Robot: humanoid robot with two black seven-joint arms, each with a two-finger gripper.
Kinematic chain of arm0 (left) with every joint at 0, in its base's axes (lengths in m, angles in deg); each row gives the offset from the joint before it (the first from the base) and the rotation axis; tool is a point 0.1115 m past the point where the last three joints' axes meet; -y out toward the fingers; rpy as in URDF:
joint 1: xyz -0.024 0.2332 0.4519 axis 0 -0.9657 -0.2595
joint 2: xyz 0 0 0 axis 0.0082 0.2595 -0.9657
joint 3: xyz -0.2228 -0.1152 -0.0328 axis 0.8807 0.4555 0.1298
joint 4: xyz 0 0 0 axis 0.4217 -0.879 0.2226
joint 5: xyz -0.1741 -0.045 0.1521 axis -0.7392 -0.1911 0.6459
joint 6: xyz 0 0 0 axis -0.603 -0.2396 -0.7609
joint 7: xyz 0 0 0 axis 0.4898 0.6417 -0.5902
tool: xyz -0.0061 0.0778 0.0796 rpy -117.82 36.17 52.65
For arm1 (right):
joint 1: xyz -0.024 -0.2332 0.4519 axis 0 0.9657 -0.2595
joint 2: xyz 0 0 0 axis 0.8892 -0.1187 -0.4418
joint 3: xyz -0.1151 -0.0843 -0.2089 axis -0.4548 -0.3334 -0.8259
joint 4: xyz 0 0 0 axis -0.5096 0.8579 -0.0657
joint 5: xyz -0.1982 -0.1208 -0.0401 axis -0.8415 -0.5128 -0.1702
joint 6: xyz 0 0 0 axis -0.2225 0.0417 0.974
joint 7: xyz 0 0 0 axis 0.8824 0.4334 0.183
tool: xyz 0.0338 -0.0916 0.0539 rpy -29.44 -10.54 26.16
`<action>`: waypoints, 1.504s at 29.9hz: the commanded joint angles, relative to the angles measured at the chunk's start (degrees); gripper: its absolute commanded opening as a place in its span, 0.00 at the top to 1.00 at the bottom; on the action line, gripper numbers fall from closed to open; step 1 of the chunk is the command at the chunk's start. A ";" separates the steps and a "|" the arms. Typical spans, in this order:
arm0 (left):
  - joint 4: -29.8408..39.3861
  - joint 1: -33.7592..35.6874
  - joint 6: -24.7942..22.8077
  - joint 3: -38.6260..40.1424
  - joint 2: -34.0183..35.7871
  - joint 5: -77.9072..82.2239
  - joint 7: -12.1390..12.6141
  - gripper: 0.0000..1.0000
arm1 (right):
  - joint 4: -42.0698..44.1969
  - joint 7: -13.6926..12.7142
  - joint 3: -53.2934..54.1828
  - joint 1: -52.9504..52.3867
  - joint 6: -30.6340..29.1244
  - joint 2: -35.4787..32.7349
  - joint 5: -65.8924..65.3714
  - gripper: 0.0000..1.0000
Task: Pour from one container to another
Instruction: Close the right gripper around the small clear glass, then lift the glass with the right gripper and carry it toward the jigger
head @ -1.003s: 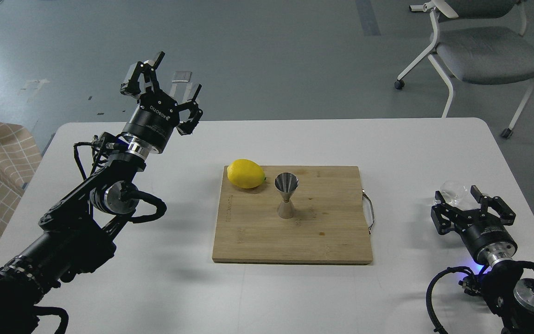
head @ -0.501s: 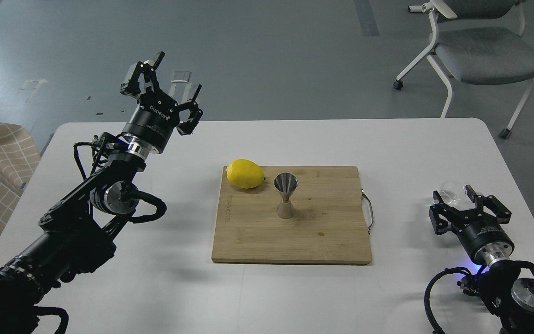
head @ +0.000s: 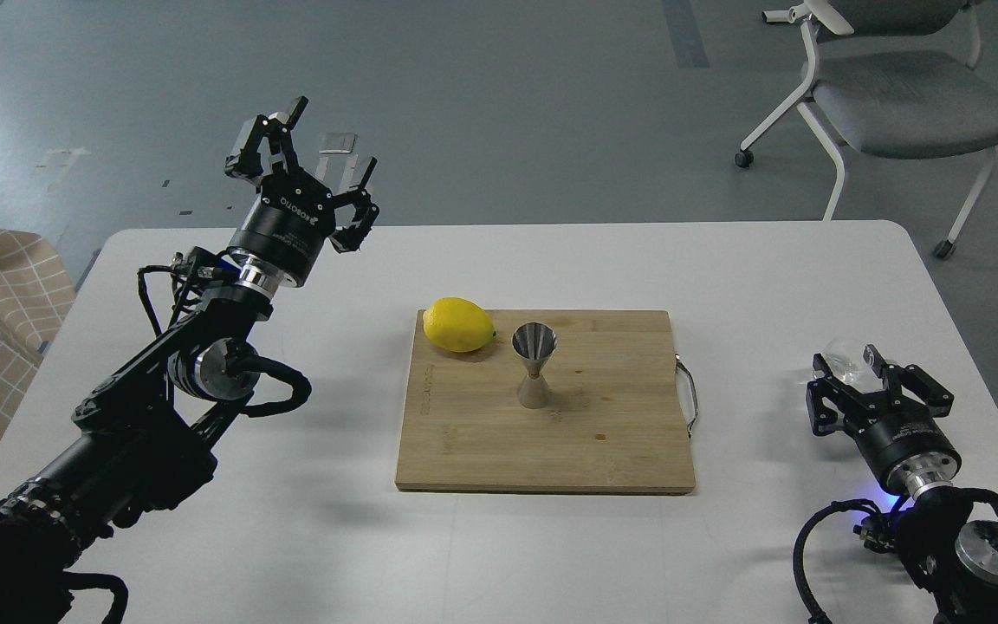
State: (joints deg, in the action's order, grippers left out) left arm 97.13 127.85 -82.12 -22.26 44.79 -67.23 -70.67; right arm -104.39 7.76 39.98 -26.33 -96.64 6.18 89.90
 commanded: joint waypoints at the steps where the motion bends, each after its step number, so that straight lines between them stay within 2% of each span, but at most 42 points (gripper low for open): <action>1: 0.00 0.00 0.00 0.00 0.00 0.00 0.00 0.02 | -0.01 0.00 0.01 -0.01 -0.14 0.00 0.05 0.45; 21: 0.00 0.00 0.00 -0.09 0.17 0.00 0.00 0.02 | -0.44 -0.08 0.10 -0.01 -0.75 0.00 0.23 0.45; 24: 0.00 0.00 0.00 -0.09 0.17 0.00 0.00 0.02 | -0.97 -0.08 0.10 -0.01 -0.75 0.00 0.14 0.48; 26: 0.00 0.00 0.00 -0.09 0.17 0.00 0.00 0.02 | -1.24 0.00 0.10 0.08 -0.84 0.00 0.14 0.56; 45: 0.00 0.00 0.09 -0.09 0.09 0.09 0.00 0.02 | -3.87 0.44 0.02 -0.19 -0.93 0.00 -0.21 0.59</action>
State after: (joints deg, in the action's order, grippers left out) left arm 97.13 127.85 -82.04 -22.35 44.81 -67.24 -70.67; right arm -107.73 8.17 40.05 -26.34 -97.67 6.21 89.93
